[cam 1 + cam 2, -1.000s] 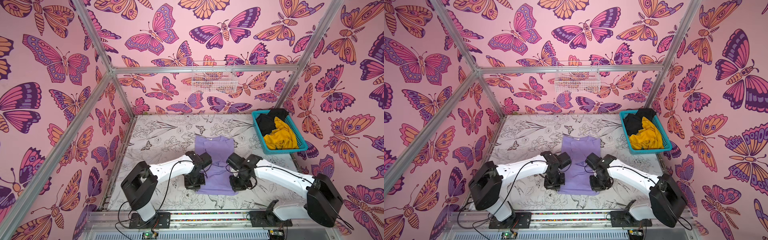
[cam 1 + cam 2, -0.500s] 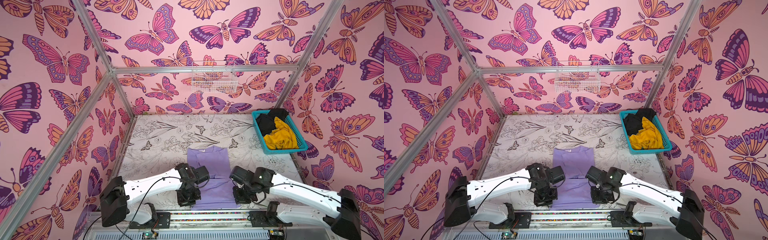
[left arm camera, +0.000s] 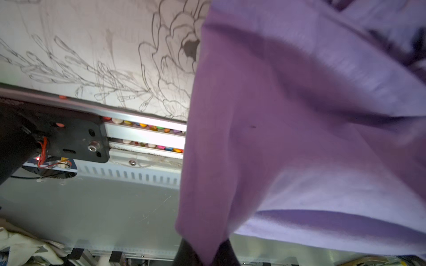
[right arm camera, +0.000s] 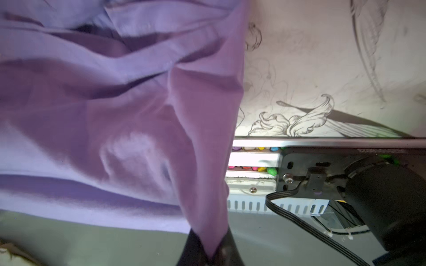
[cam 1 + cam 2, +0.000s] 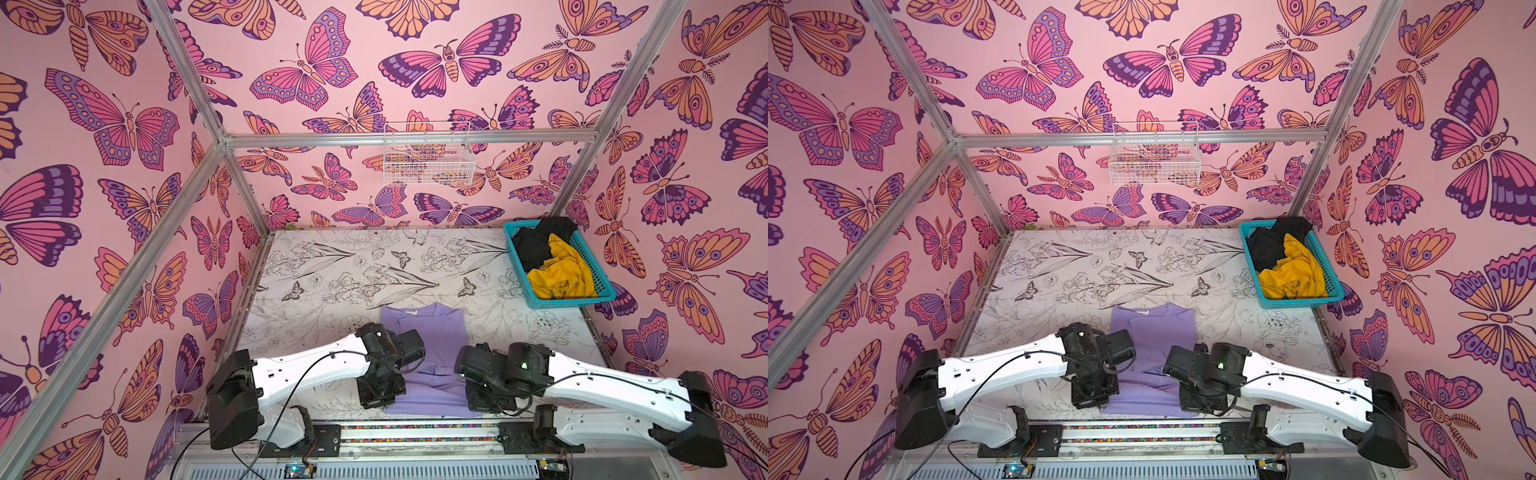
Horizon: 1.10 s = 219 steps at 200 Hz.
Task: Fold and stack t-shirts
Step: Fold the T-shirt.
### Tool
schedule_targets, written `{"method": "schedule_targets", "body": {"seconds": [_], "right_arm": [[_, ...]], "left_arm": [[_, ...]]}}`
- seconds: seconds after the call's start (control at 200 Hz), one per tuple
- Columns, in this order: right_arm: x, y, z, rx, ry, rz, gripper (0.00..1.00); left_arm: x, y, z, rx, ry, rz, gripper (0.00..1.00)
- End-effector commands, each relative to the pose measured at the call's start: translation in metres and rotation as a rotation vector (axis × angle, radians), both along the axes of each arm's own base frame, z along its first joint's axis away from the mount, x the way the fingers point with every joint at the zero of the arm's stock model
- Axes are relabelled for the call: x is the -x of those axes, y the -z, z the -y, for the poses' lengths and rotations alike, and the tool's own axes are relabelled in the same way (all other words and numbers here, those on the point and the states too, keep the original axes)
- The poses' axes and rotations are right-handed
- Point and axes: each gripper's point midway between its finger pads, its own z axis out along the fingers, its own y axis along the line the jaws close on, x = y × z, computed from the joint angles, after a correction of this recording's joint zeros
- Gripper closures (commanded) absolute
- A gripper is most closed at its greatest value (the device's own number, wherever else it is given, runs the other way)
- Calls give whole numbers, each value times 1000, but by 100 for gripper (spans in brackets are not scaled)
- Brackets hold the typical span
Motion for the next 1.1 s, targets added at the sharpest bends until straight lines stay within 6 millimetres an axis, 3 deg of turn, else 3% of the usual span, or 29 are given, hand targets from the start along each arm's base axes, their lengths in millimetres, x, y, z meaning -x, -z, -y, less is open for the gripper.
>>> {"method": "schedule_targets", "body": {"seconds": [0.0, 0.26, 0.646, 0.982, 1.092], "right_arm": [[-21, -12, 21, 140, -75, 80, 100], [-61, -22, 21, 143, -104, 112, 99], [-115, -9, 0, 74, -153, 95, 98], [-171, -8, -14, 53, -192, 118, 96], [-180, 5, -15, 73, -194, 84, 96]], "left_arm": [[-24, -5, -16, -94, 51, 84, 100], [-71, -13, -6, -113, 83, 178, 100], [-130, -11, 3, -152, 96, 240, 100], [-153, 2, 7, -153, 102, 229, 100], [-157, 9, 9, -151, 107, 223, 100]]}}
